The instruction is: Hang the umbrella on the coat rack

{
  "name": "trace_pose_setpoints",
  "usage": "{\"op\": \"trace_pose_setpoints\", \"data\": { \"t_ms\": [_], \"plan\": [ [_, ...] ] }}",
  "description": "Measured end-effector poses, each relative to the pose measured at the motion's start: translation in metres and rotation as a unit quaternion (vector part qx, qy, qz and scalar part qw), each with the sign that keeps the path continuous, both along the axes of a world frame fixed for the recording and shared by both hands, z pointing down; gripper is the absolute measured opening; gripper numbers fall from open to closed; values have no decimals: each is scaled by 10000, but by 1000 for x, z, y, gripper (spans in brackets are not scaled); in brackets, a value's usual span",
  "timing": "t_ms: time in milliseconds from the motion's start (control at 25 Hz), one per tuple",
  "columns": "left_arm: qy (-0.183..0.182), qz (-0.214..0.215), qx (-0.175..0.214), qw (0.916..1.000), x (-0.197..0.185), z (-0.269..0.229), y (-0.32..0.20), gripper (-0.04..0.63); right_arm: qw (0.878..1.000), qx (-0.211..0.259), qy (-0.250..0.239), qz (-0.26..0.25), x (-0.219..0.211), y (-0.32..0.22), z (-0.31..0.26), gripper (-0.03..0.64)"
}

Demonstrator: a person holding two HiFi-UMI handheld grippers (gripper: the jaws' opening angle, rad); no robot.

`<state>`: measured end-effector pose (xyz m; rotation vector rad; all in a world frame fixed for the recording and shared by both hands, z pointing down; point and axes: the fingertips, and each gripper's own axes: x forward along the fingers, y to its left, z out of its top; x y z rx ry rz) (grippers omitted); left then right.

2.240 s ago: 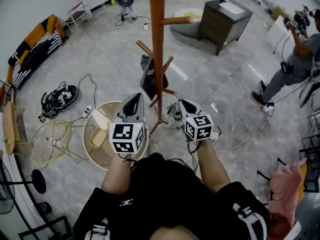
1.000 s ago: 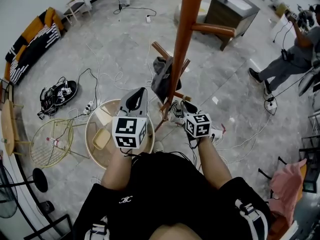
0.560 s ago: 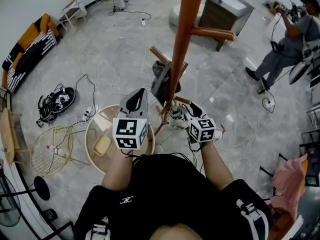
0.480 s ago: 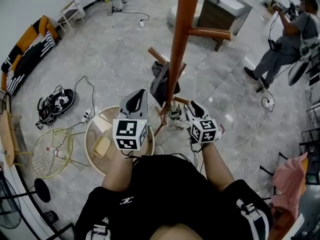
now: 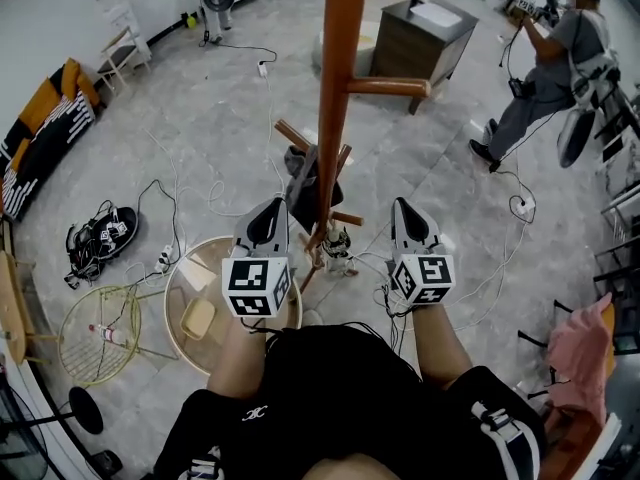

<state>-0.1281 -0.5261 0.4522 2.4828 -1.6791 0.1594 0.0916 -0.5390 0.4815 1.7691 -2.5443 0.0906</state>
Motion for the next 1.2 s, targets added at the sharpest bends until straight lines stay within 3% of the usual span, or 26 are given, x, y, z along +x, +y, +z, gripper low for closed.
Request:
{"op": "trace_pose_setpoints", "data": {
  "t_ms": [600,1200],
  "plan": [
    [19,5,64,10000,20,-8,10,18,9991,324,-28,-280,2,16,-50,15],
    [-84,106,180,9997,25,-13,-3,18,9991,295,-18,-289,0,6,-44,15]
  ]
}}
